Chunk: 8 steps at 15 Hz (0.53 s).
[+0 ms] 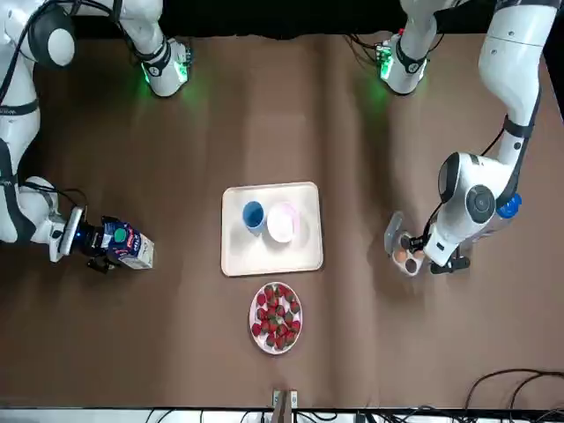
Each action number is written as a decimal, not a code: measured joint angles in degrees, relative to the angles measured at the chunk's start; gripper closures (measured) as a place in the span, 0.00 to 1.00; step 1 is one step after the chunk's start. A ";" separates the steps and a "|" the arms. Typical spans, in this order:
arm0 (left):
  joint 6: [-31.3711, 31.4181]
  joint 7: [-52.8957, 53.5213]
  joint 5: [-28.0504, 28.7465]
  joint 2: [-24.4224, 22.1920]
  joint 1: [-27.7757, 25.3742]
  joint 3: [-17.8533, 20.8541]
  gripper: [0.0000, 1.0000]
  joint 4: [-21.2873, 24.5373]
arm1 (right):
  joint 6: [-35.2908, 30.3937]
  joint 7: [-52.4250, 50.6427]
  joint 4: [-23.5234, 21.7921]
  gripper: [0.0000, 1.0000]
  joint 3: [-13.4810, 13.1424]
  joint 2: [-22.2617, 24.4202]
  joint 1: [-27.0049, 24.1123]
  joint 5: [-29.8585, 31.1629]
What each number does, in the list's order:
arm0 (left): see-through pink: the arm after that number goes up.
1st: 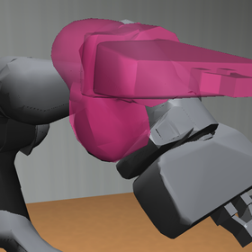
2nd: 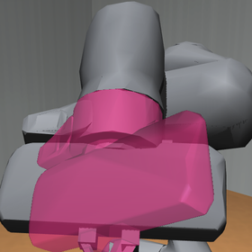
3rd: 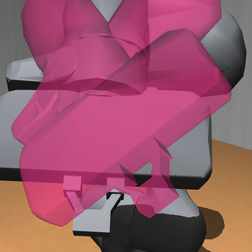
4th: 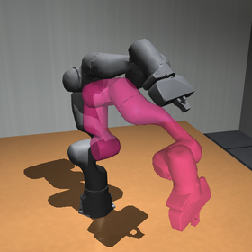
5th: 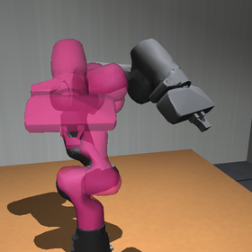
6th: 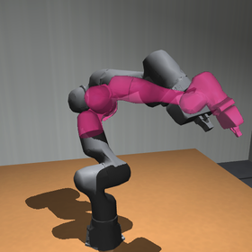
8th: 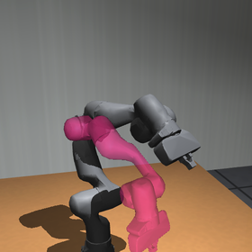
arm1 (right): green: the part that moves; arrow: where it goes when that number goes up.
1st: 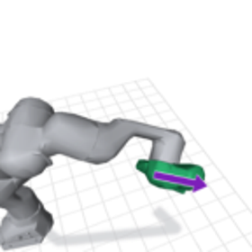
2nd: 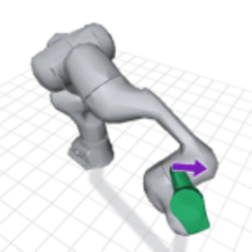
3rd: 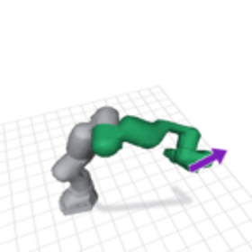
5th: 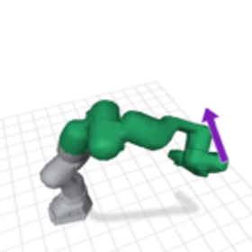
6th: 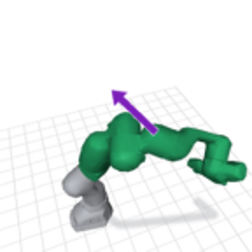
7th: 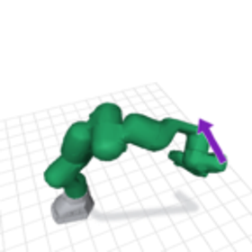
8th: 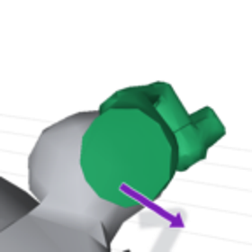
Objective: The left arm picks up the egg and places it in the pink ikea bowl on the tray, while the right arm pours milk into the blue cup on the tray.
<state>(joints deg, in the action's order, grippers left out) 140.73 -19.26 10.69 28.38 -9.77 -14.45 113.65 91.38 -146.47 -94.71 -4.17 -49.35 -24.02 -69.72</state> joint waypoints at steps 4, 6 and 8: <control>0.02 0.00 0.09 1.00 0.03 -0.02 0.46 -1.23 | -0.04 -0.03 0.03 0.04 0.14 -0.01 0.00 -0.01; 0.02 0.00 0.23 1.27 0.04 -0.02 0.46 -1.36 | -0.05 -0.08 0.03 0.04 0.19 -0.02 0.00 -0.01; 0.02 0.00 0.69 1.36 0.10 -0.04 0.47 -1.45 | -0.05 -0.10 0.04 0.04 0.25 -0.02 0.00 -0.02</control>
<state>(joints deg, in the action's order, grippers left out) 140.76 -19.26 11.37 29.74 -9.67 -14.49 112.20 91.32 -146.57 -94.68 -3.93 -49.37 -24.02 -69.73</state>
